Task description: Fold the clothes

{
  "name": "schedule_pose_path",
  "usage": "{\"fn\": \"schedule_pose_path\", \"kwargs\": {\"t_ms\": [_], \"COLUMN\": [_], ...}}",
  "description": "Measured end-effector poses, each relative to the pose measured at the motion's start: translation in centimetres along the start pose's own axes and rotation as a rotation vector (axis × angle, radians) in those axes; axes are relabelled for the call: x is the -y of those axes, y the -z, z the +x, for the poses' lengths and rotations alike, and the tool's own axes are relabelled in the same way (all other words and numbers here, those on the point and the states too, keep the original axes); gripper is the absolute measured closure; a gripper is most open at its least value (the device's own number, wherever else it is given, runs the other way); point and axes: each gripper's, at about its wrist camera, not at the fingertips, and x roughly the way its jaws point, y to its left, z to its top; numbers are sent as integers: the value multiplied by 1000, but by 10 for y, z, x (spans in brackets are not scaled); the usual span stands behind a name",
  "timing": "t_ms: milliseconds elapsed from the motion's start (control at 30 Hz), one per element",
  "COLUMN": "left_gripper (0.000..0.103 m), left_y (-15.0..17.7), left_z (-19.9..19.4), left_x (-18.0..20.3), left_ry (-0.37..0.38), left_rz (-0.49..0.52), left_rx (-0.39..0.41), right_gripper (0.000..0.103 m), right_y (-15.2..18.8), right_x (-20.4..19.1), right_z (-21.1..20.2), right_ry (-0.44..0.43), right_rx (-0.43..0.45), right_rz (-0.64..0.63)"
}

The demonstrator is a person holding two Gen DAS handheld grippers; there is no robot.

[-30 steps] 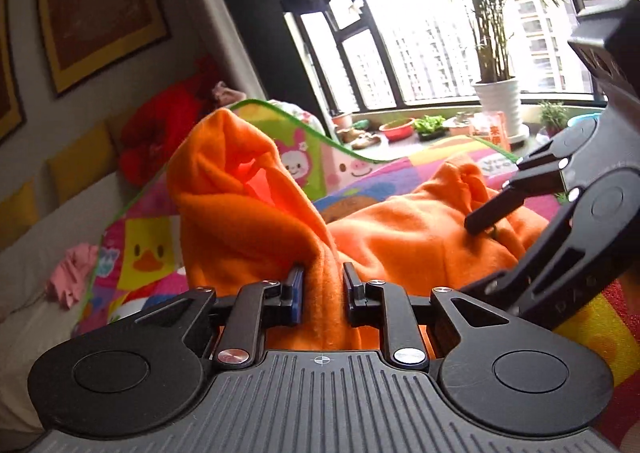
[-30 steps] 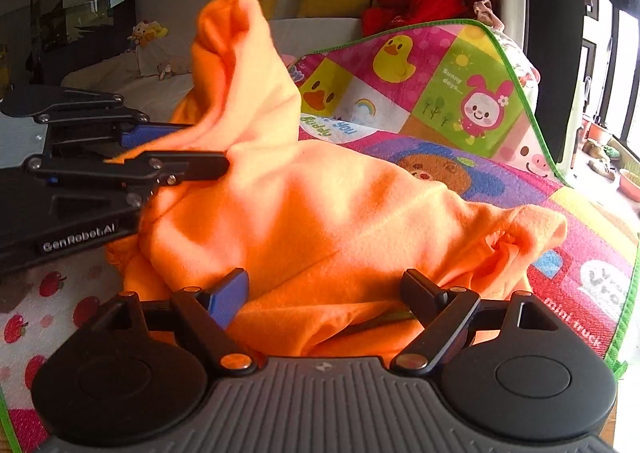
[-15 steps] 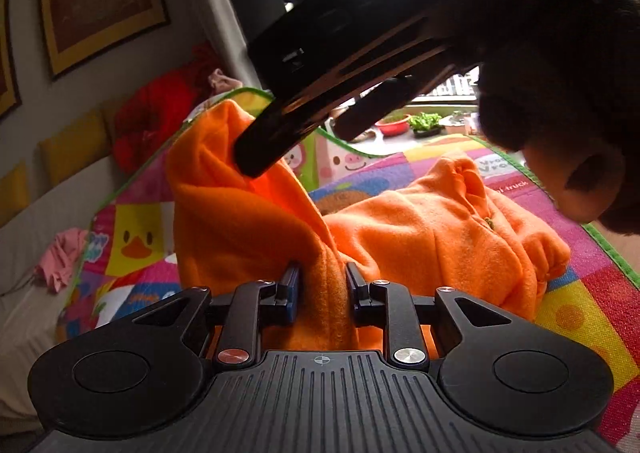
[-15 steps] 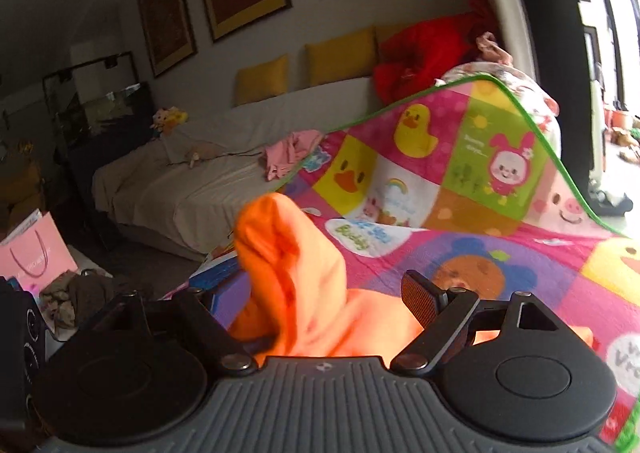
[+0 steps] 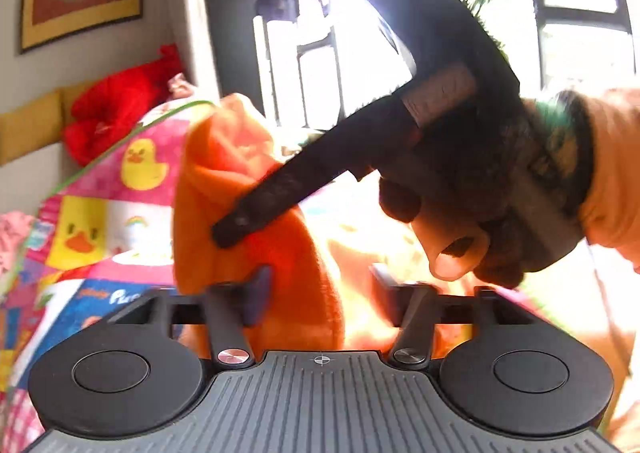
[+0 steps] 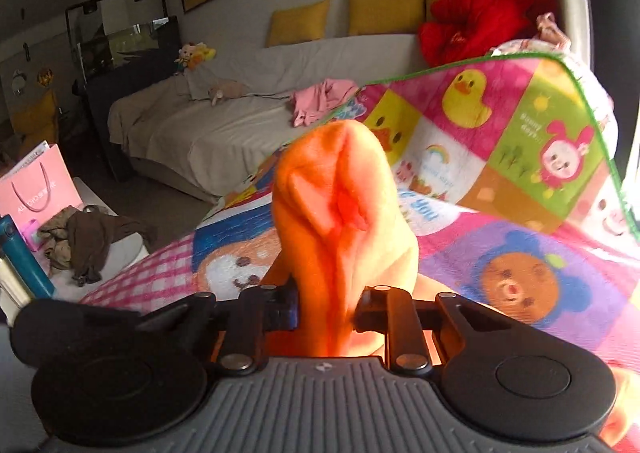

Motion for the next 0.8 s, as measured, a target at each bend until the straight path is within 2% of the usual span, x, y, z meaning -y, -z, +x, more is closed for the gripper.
{"fn": "schedule_pose_path", "kwargs": {"t_ms": [133, 267, 400, 467, 533, 667, 800], "left_gripper": [21, 19, 17, 10, 9, 9, 11], "left_y": [-11, -22, -27, -25, -20, -8, -4], "left_z": [-6, 9, 33, 40, 42, 60, 89], "left_x": [1, -9, -21, -21, -13, 6, 3], "left_ry": [40, 82, 115, 124, 131, 69, -25], "left_rz": [-21, -136, -262, -279, -255, -212, -244], "left_rx": [32, 0, -47, -68, -90, -144, -168], "right_gripper": [82, 83, 84, 84, 85, 85, 86], "right_y": [9, 21, 26, 24, 18, -5, -18], "right_x": [24, 59, 73, 69, 61, 38, 16], "right_z": [-25, -61, -94, -96, -93, -75, -58], "right_ry": [83, 158, 162, 156, 145, 120, 103], "right_rx": [24, 76, 140, 149, 154, 147, 112], "right_rz": [17, 106, 163, 155, 135, 74, 6]}}
